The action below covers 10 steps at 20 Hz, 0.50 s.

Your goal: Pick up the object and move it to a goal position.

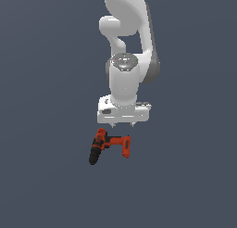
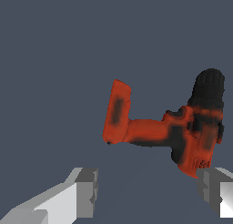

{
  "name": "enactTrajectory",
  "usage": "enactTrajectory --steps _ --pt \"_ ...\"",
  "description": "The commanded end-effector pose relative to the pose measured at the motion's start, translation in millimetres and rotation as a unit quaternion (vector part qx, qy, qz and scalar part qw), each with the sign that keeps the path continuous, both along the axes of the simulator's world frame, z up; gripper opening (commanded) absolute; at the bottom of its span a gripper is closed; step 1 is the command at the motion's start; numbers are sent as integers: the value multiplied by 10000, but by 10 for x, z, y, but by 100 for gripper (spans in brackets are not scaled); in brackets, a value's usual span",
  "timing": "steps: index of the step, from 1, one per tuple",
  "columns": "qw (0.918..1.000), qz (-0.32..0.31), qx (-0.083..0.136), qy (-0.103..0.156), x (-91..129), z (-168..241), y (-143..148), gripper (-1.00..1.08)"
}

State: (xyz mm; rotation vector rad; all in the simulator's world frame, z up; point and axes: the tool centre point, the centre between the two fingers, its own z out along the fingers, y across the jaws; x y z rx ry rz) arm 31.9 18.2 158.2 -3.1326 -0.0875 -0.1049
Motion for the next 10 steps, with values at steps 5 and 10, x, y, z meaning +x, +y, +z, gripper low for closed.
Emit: enactTrajectory --steps 5,10 --pt "9995 1 201 -224 202 -353 70 68" --pt "9983 -32 380 -436 359 -675 119 68"
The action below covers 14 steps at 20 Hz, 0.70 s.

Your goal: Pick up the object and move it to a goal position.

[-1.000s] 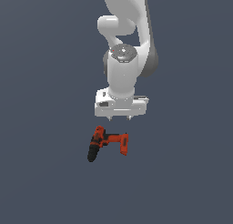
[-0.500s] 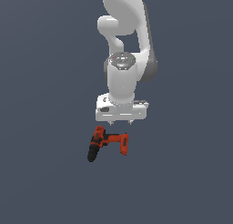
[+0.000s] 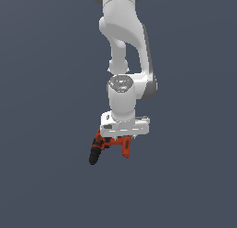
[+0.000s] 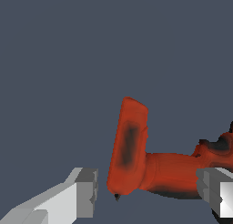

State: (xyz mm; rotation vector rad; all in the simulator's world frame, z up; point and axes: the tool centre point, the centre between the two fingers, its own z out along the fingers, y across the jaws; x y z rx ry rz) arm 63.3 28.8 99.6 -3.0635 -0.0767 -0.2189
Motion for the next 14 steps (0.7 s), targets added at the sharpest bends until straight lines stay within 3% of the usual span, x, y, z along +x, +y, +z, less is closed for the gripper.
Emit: enactTrajectory --steps 1,14 --pt "9999 -22 80 -100 68 -140 20 68" --pt "9995 -72 200 -242 156 -388 43 68"
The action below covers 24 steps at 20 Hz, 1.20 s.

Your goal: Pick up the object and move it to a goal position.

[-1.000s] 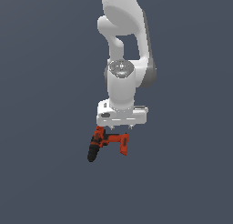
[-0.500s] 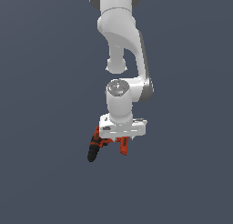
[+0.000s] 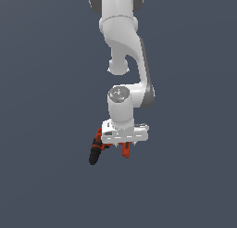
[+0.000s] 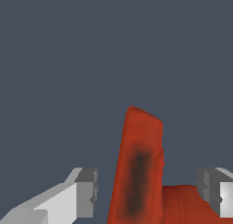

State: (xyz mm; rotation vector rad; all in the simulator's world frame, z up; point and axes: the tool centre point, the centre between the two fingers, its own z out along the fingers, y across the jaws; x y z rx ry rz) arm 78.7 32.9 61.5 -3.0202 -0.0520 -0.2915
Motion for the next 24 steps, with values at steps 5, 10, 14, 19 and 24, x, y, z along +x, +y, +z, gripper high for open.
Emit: enactTrajectory --steps 5,10,14,19,24 --pt "10000 -1 4 -10 30 -145 18 68" --pt "10000 -3 7 -17 54 -286 34 68" --pt "10000 -3 7 -17 56 -299 36 -100" --pt "10000 -3 7 -17 56 -299 36 -100" --pt "10000 -3 9 -11 51 -289 41 -100"
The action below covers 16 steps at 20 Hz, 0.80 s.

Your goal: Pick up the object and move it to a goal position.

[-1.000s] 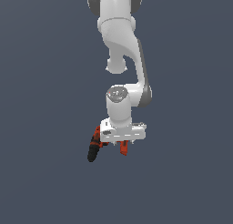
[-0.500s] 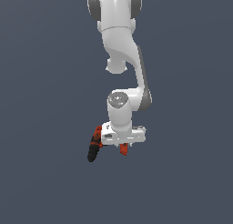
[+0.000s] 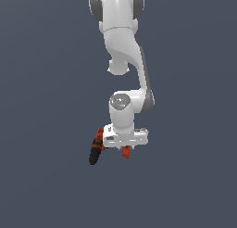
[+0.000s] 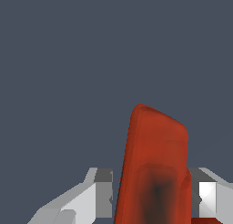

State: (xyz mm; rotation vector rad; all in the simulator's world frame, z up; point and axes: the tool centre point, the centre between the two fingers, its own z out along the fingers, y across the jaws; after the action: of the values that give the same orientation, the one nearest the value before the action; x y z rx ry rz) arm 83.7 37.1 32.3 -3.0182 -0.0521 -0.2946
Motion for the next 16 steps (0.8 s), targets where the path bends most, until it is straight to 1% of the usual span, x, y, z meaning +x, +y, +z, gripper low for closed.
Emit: enactTrajectory --steps 1,8,16 --pt "10000 -3 1 0 4 13 3 -100" --pt "10000 -3 1 0 73 281 122 -100" --pt "10000 -7 -2 -4 246 933 399 -100"
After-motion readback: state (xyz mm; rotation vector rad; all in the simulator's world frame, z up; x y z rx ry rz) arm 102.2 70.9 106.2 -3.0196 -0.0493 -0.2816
